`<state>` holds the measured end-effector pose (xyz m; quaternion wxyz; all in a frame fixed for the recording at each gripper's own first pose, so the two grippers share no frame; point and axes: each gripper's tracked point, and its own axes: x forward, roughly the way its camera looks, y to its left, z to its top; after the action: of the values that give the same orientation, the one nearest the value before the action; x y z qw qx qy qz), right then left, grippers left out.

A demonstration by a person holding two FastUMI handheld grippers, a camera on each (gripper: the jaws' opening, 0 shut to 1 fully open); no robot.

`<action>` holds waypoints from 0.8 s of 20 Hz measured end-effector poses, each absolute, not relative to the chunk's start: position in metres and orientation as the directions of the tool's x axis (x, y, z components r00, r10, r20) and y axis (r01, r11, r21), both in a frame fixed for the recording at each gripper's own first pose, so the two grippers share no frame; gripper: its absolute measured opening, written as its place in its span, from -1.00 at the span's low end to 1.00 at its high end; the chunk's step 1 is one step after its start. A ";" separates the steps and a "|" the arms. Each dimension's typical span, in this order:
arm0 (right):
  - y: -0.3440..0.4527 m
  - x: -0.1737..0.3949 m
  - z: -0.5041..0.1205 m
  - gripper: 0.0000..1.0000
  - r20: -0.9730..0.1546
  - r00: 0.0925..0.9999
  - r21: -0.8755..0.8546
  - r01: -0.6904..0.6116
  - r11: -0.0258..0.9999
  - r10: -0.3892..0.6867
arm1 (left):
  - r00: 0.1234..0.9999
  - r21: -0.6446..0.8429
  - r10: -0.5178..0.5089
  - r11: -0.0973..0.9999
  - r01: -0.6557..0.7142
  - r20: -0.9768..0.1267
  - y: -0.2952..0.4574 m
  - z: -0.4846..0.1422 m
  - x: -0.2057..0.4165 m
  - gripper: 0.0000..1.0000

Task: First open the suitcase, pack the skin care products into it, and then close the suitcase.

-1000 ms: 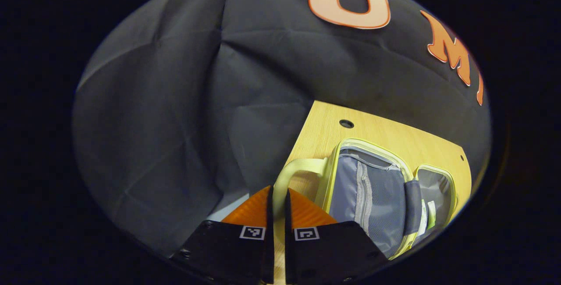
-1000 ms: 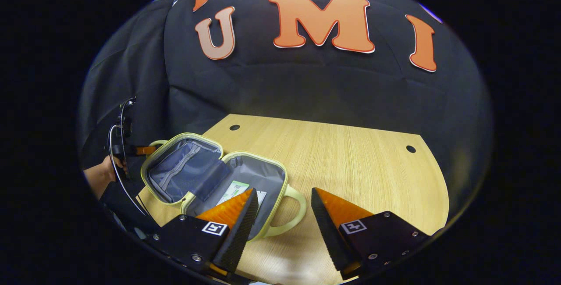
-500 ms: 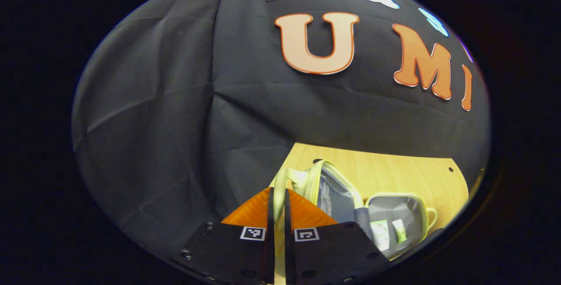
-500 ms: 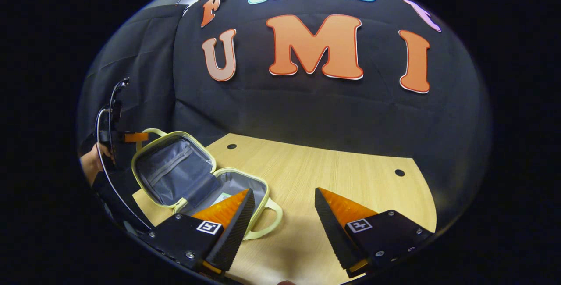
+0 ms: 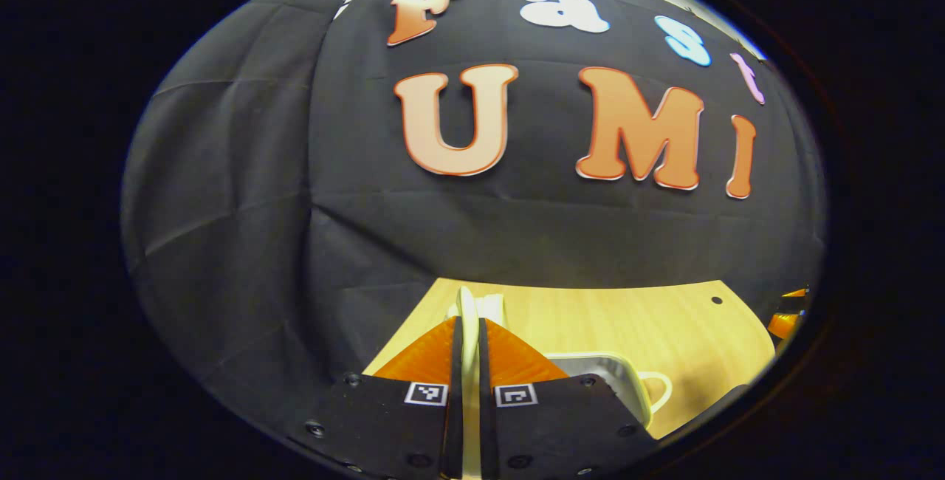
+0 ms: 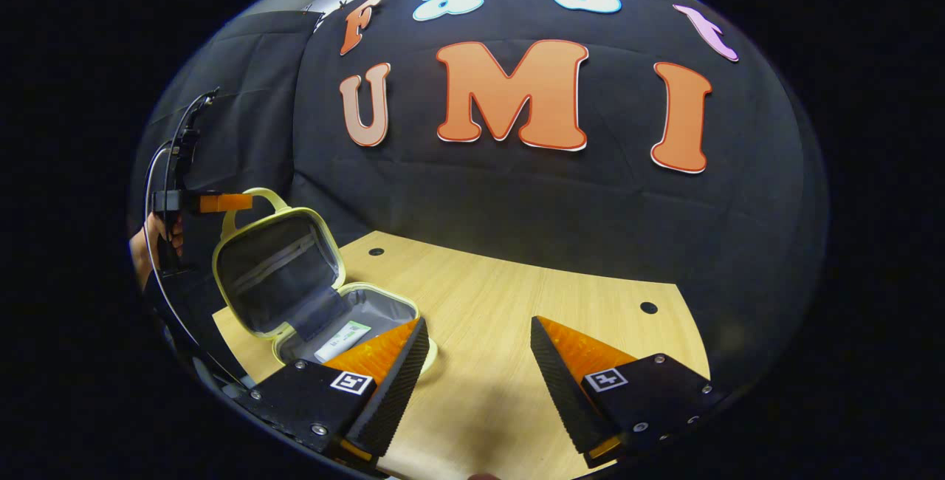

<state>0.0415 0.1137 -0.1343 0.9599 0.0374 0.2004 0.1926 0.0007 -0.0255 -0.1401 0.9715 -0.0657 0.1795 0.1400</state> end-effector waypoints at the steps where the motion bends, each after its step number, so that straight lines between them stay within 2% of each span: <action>1: 0.106 0.042 -0.138 0.79 -0.375 0.850 0.134 -0.347 0.928 0.372 | 0.901 -0.088 0.239 0.953 -0.289 -0.363 -0.039 -0.136 0.005 -0.82; 8: 0.084 0.041 -0.151 0.80 -0.386 0.848 0.130 -0.340 0.931 0.364 | 0.932 -0.139 0.125 0.974 -0.181 -0.340 -0.136 -0.131 0.030 -0.82; 16: 0.076 0.041 -0.157 0.80 -0.377 0.849 0.125 -0.350 0.928 0.371 | 0.933 -0.161 -0.001 0.985 -0.061 -0.359 -0.227 -0.157 0.044 -0.82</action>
<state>0.0405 0.0763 -0.1574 0.9611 0.0258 0.2014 0.1875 0.0438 -0.2272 -0.1574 0.9795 -0.0851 0.1822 0.0151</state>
